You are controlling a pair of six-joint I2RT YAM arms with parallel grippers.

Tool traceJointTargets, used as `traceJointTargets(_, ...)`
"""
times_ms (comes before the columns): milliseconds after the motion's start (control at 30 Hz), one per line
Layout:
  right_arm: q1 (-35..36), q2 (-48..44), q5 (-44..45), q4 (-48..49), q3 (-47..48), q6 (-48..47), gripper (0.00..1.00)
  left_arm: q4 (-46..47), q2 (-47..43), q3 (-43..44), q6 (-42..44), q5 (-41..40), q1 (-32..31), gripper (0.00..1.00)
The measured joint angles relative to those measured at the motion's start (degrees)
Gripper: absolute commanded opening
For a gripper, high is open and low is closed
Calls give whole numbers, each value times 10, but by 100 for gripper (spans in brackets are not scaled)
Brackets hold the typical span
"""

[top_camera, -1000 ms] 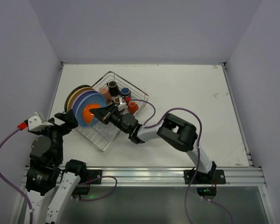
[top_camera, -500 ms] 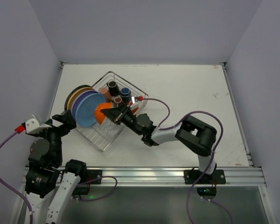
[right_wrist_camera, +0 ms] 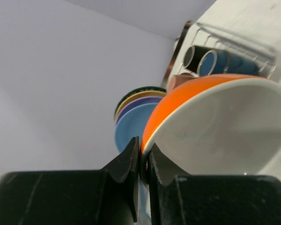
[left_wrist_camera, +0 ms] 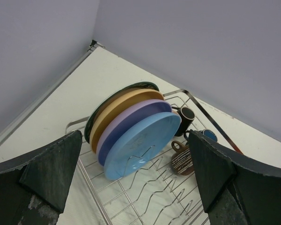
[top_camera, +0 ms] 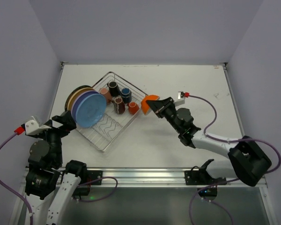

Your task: Unload the mixed dishes from the dish rack

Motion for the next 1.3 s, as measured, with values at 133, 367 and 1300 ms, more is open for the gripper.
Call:
traceJointTargets(133, -39, -74, 10, -152, 34, -78, 0, 0, -4, 0, 0, 0, 0, 100)
traceJointTargets(367, -99, -49, 50, -436, 249, -276, 0, 4, 4, 0, 0, 9, 0, 100)
traceJointTargets(1300, -197, 462, 42, -1011, 728, -702, 9, 21, 83, -8, 16, 74, 0, 100)
